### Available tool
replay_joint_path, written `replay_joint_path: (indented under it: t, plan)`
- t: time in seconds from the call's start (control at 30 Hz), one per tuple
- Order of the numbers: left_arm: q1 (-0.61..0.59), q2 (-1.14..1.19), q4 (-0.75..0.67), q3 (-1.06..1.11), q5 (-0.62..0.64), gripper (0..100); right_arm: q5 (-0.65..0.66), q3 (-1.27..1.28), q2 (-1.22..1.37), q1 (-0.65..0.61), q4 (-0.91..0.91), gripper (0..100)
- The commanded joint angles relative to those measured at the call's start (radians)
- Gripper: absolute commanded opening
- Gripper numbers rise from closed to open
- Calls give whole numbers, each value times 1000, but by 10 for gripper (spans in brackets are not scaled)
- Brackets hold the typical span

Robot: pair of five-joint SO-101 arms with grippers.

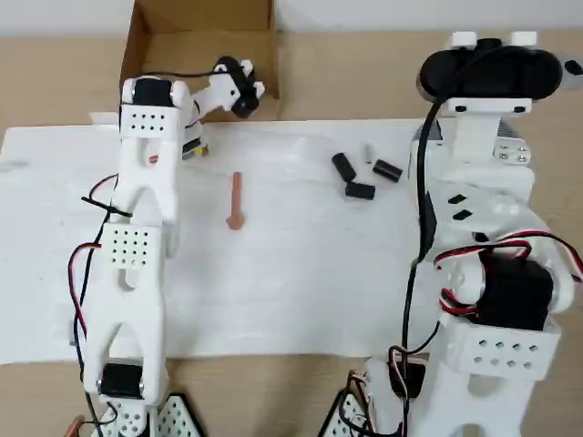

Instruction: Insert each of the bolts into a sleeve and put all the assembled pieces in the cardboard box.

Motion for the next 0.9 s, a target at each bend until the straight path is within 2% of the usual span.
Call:
replay_joint_path:
  t: [0.0, 0.23, 0.4, 0.47, 0.63, 0.87]
  plan:
    - [15, 10, -11, -8, 11, 108, 5, 1, -16, 16, -15, 239]
    - [17, 88, -23, -15, 31, 155, 5, 1, -16, 16, -15, 239]
    - [17, 140, -98, -9, 31, 179, 5, 1, -18, 16, -15, 239]
    - [17, 154, -97, -9, 31, 150, 5, 1, -18, 16, -15, 239]
    - [17, 160, -101, -17, 31, 7, 5, 1, -18, 16, -17, 239]
    - [12, 153, -81, -80, 74, 10, 5, 1, -18, 16, -20, 239]
